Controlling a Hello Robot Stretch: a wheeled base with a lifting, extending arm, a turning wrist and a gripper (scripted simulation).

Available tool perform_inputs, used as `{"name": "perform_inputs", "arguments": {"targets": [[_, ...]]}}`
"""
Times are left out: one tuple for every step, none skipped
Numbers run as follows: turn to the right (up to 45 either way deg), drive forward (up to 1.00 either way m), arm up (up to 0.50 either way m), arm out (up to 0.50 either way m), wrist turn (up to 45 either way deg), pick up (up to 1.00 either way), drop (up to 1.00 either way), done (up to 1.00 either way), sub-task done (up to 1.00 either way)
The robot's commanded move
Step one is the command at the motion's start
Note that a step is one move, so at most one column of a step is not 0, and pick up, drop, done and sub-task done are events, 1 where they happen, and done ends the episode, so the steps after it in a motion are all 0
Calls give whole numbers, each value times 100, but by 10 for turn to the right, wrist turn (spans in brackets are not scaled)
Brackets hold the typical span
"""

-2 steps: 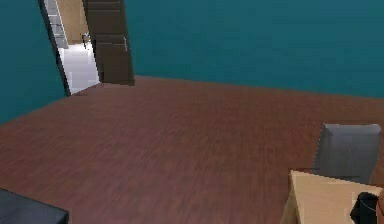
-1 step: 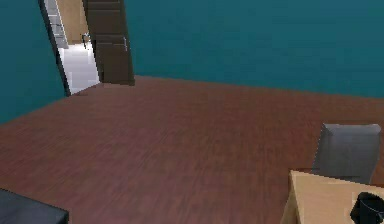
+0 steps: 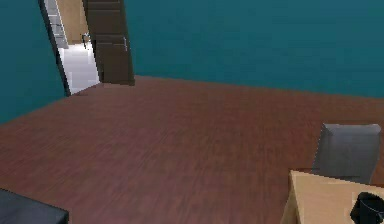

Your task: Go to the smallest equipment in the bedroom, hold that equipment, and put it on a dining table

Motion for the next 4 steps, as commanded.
{"name": "perform_inputs", "arguments": {"targets": [[0,0,-4,0,0,0,0,0,0],[0,0,-32,0,0,0,0,0,0],[0,0,0,0,0,0,100,0,0],[0,0,4,0,0,0,0,0,0]]}}
